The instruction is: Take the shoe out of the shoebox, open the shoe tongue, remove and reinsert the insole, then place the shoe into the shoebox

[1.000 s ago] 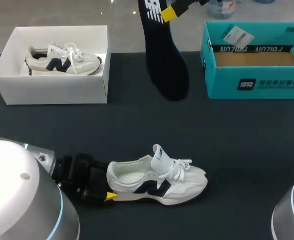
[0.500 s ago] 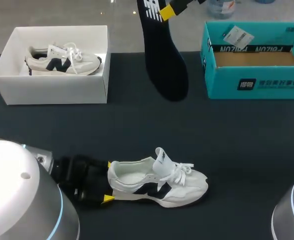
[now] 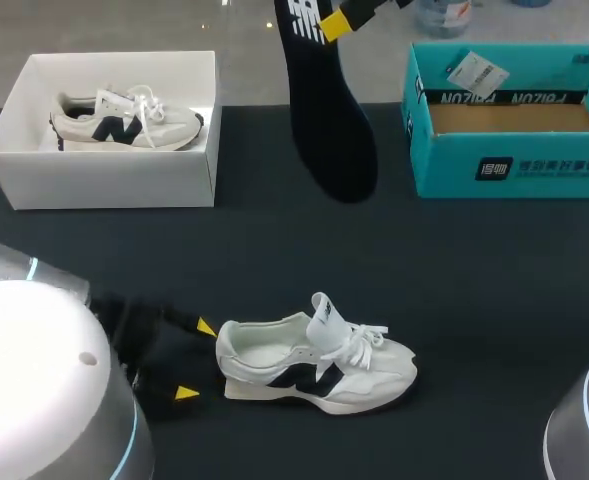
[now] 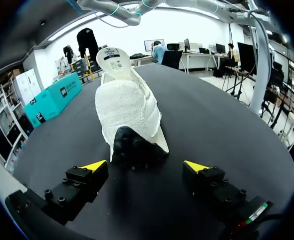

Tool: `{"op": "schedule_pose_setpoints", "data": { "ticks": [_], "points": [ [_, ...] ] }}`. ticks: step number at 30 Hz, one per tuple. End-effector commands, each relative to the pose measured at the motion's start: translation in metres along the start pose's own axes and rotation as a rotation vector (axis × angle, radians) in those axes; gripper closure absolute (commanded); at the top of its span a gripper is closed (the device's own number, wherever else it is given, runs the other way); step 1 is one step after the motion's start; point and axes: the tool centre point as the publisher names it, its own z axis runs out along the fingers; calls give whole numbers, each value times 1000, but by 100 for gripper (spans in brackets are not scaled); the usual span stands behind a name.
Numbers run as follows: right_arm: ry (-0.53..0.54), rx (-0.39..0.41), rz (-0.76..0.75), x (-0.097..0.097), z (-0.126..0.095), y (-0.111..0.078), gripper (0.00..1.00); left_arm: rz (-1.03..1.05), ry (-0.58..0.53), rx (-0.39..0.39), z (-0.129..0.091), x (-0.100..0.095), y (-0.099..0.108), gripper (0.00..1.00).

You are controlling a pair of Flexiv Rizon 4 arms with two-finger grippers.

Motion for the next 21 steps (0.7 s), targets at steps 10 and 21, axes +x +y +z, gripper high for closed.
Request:
{"op": "schedule_pose_setpoints", "data": {
  "ticks": [10,21],
  "points": [
    [0,4,1,-1,2,2,100,104,124,-393,-61,-2,-47,0],
    [0,4,1,-1,2,2,100,88,96,-438,-68,-1,-54,0]
  ]
}}
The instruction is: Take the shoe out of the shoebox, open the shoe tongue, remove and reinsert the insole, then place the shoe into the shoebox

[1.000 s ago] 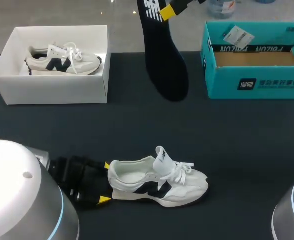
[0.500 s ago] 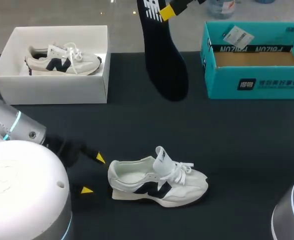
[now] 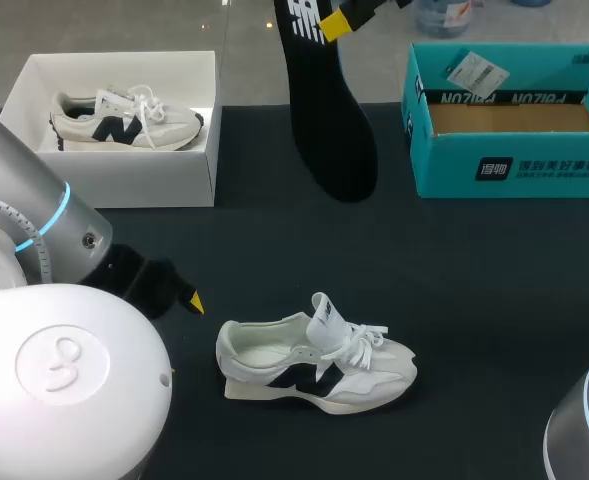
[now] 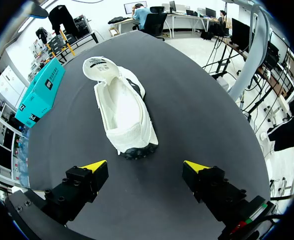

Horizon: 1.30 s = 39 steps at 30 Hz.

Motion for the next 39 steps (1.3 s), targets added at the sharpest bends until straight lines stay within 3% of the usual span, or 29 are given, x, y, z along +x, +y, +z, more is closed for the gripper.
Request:
{"op": "schedule_pose_setpoints", "data": {
  "ticks": [1,13,20,27,34,39],
  "points": [
    [0,4,1,-1,2,2,100,-10,-12,-37,-4,4,-2,0],
    [0,4,1,-1,2,2,100,-46,-51,-30,-1,2,-5,0],
    [-23,20,17,2,-14,3,100,-46,-51,-30,-1,2,-5,0],
    [-23,30,21,4,-16,6,100,-46,-51,-30,-1,2,-5,0],
    [-23,30,21,4,-16,6,100,-7,-67,-19,-1,-10,-30,0],
    [-23,30,21,4,-16,6,100,20,-86,-14,-2,-27,-62,0]
  ]
}}
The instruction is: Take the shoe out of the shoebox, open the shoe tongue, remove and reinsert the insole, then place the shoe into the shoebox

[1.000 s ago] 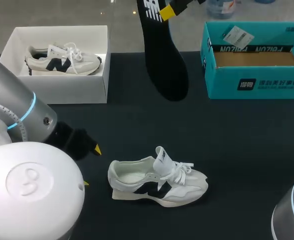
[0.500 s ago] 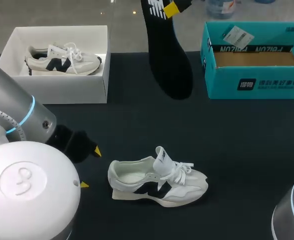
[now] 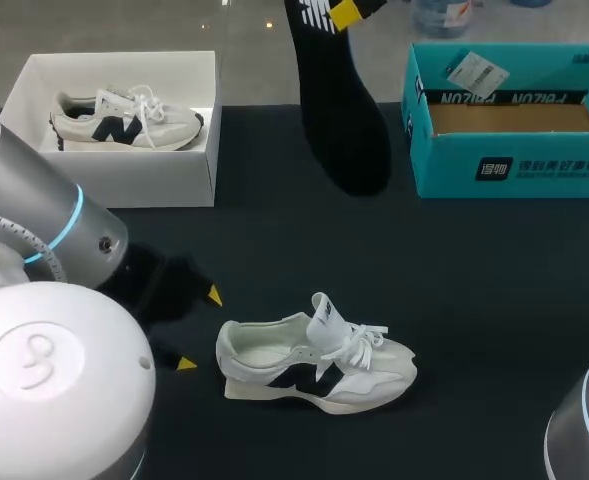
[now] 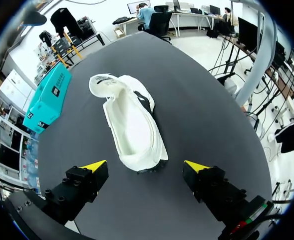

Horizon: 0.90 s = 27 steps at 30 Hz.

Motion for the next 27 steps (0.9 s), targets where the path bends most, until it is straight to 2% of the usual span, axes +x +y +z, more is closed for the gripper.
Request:
{"op": "schedule_pose_setpoints", "data": {
  "ticks": [1,6,12,16,17,19,21,27],
  "points": [
    [0,5,1,-1,1,2,100,6,4,-9,5,-15,-27,0],
    [0,5,1,-1,1,2,100,4,13,-23,23,-34,-48,0],
    [0,5,1,-1,1,2,100,-22,39,-80,58,-50,-56,0],
    [0,5,1,-1,1,2,100,-51,47,-114,80,-60,-52,0],
    [0,5,1,-1,1,2,100,-54,37,-146,87,-61,-48,0],
    [0,5,1,-1,1,2,100,-68,63,-146,97,-62,-44,0],
    [0,5,1,-1,1,2,100,-73,69,-179,106,-61,-39,0],
    [0,5,1,-1,1,2,100,-111,85,-194,126,-65,-26,0]
  ]
}}
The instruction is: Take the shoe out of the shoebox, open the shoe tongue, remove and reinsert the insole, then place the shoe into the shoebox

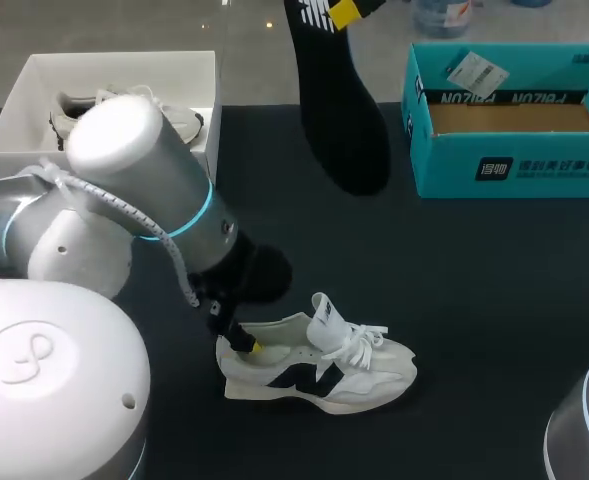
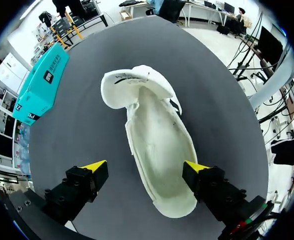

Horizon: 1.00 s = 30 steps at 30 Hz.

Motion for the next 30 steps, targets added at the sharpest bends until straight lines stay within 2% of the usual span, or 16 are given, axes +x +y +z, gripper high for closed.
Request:
{"op": "schedule_pose_setpoints", "data": {
  "ticks": [1,9,10,11,20,30],
  "points": [
    [0,3,1,0,1,1,100,-11,16,-38,58,-20,-4,0],
    [0,3,1,0,1,1,100,-26,20,-64,71,-20,3,0],
    [0,3,1,0,1,1,100,-25,19,-62,71,-19,4,85],
    [0,3,1,0,1,1,100,-16,37,-56,71,-17,4,100],
    [0,3,1,0,1,1,100,30,72,-43,60,-6,5,100],
    [0,3,1,0,1,1,100,66,109,8,49,-7,2,100]
  ]
}}
